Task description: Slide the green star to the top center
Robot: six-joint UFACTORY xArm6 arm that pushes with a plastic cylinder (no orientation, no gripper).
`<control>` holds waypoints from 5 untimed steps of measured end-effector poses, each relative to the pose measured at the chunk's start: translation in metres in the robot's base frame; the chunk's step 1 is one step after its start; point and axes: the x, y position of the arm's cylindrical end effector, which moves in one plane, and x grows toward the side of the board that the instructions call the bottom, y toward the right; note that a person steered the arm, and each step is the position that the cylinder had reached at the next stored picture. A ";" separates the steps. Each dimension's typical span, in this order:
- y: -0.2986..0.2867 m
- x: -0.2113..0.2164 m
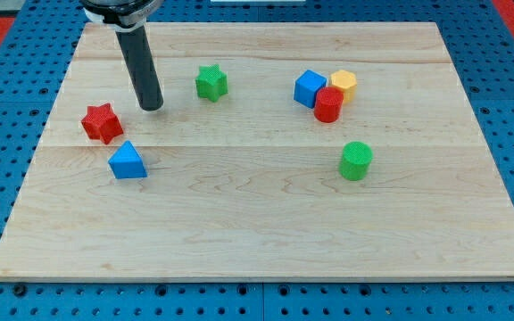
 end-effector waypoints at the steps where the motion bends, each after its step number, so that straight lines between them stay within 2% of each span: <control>1: 0.035 -0.005; 2: 0.064 -0.051; 4: 0.074 -0.058; 5: 0.103 -0.060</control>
